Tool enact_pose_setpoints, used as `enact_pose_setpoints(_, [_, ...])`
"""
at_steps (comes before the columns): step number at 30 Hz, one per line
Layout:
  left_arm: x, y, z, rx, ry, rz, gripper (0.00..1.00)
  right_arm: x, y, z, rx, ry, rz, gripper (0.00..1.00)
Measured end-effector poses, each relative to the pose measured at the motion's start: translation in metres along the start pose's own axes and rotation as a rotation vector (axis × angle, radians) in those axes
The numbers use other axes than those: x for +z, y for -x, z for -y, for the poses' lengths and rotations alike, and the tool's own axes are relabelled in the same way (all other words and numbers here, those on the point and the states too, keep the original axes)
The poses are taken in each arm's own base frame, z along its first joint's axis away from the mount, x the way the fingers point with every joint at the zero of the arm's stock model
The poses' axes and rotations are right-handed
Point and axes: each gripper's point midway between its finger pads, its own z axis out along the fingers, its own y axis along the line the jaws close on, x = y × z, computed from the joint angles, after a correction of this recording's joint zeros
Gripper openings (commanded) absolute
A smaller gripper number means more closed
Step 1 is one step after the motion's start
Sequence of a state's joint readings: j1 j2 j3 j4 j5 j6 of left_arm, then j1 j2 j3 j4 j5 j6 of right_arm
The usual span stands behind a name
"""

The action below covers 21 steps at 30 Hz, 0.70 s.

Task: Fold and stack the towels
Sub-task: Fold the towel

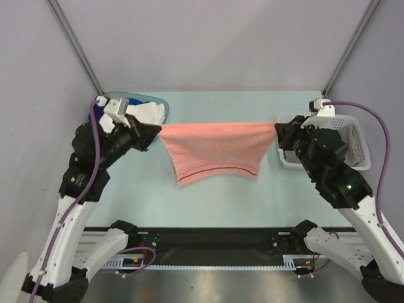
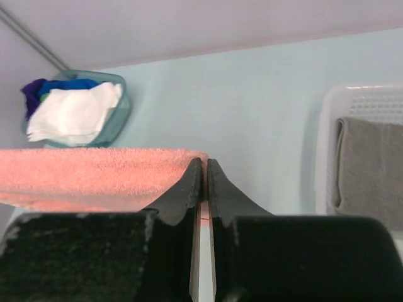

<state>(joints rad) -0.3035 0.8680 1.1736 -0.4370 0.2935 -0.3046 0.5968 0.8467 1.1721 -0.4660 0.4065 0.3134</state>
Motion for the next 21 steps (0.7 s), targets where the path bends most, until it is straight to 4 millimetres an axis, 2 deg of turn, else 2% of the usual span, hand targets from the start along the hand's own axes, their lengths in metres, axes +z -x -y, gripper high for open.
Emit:
enact_pose_setpoints(3, [-0.023,0.000,0.015,0.003,-0.041,-0.002,0.00,-0.021,0.010,-0.008,0.012,0.066,-0.009,0.00])
enact_pose_setpoints(6, [-0.035,0.004,0.024,0.000,-0.061,-0.015,0.00,-0.034,0.025,-0.016,0.014,0.108,-0.017,0.00])
enact_pose_setpoints(9, [-0.033,0.005,0.025,-0.007,-0.065,-0.031,0.01,-0.036,0.035,-0.021,0.006,0.121,-0.019,0.00])
enact_pose_setpoints(11, [-0.024,-0.001,0.020,-0.021,-0.054,-0.062,0.00,-0.029,0.033,-0.023,-0.010,0.115,-0.034,0.00])
enact_pose_setpoints(13, [-0.006,-0.011,0.009,-0.044,-0.037,-0.103,0.00,-0.015,0.023,-0.022,-0.032,0.096,-0.067,0.00])
enact_pose_setpoints(16, [0.030,-0.034,-0.018,-0.096,0.007,-0.177,0.00,0.030,-0.014,-0.012,-0.059,0.051,-0.161,0.00])
enact_pose_setpoints(19, [0.079,-0.067,-0.055,-0.152,0.055,-0.267,0.00,0.089,-0.070,0.014,-0.062,-0.012,-0.290,0.00])
enact_pose_setpoints(21, [0.110,-0.092,-0.081,-0.184,0.086,-0.320,0.00,0.134,-0.115,0.034,-0.054,-0.052,-0.390,0.00])
